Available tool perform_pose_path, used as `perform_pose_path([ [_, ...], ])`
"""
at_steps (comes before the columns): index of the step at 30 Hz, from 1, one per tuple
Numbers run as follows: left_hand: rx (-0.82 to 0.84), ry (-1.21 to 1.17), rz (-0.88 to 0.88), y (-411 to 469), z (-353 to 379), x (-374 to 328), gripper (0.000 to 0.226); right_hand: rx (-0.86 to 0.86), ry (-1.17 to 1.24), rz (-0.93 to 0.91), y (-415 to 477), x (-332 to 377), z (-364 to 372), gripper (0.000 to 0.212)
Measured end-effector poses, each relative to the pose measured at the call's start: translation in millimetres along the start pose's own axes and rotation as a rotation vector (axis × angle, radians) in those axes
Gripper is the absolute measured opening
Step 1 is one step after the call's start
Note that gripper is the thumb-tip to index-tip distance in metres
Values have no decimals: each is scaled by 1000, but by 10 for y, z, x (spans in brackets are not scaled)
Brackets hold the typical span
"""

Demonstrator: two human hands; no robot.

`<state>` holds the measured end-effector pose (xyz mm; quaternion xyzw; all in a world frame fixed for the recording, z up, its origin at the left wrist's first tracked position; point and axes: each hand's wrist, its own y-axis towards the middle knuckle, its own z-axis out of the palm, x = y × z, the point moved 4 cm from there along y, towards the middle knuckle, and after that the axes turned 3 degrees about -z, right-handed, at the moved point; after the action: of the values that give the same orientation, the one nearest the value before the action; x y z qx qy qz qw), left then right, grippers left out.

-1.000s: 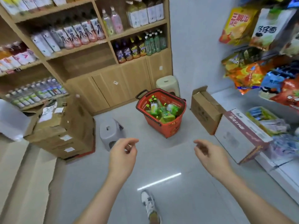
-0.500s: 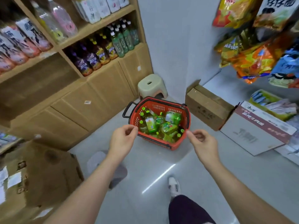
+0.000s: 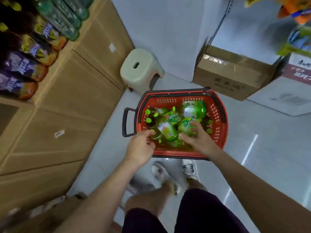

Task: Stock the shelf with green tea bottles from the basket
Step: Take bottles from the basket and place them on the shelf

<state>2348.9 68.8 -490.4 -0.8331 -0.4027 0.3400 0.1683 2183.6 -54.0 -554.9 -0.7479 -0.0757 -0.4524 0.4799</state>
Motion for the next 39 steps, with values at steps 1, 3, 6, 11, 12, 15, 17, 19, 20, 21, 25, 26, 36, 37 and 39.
perform_pose_path([
  [1,27,31,20,205,-8,83,41,0,8,10,162,-11,131,80],
  [3,70,86,58,646,5,260,41,-47,-10,20,494,-51,361,81],
  [6,144,141,163,1394,173,540,41,-150,-45,73,1023,-214,651,90],
  [11,267,281,523,2602,749,972,40,-299,-134,39,1911,-666,1104,94],
  [12,269,316,618,2776,851,1033,39,-314,-149,16,2054,-734,1178,96],
  [15,251,438,788,3149,1115,1182,39,-317,-195,-10,2369,-961,1330,102],
  [17,256,535,798,3339,1261,1257,39,-316,-204,-30,2521,-1041,1377,107],
  [19,198,696,863,3411,1358,1244,35,-285,-208,-34,2632,-1115,1402,111],
  [20,153,747,908,3410,1382,1220,36,-256,-212,-23,2679,-1162,1411,112],
  [21,121,792,942,3403,1406,1199,40,-216,-220,-1,2721,-1210,1415,112],
  [25,107,888,1022,3477,1481,1190,52,-1,-315,85,2795,-1421,1387,102],
  [26,125,845,1026,3502,1476,1188,53,34,-351,91,2789,-1434,1358,102],
  [36,-15,390,1288,3191,1094,1084,35,-208,-501,-170,2673,-1246,1440,105],
  [37,-52,287,1269,3152,1008,1066,30,-299,-488,-235,2597,-1152,1464,102],
  [39,-76,28,1202,3126,854,1019,23,-490,-448,-319,2451,-959,1477,102],
])
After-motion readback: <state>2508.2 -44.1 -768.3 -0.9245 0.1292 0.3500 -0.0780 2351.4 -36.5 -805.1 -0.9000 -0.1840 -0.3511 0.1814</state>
